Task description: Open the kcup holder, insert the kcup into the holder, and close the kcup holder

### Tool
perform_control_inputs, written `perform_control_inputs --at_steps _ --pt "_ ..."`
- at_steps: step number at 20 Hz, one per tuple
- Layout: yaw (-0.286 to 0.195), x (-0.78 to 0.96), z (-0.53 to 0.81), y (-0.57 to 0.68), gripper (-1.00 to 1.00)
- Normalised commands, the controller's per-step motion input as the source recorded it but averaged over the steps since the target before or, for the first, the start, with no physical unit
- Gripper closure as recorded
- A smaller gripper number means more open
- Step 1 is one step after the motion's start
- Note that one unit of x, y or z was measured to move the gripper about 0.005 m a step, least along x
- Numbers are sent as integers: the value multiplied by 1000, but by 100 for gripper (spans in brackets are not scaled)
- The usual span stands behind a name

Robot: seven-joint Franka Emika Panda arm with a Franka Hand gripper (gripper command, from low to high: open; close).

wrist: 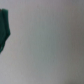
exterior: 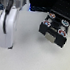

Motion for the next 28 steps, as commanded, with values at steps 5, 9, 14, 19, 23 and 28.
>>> perform_control_inputs --at_steps 5,9,14,19,23,28 --pt "-257 9 -362 -508 -100" --pt "-105 40 -153 -184 -100" --pt "13 -23 26 80 -100" --pt "-8 -343 329 162 -100" --pt "-51 -593 111 54 -100" --pt "-32 -354 7 54 -100"
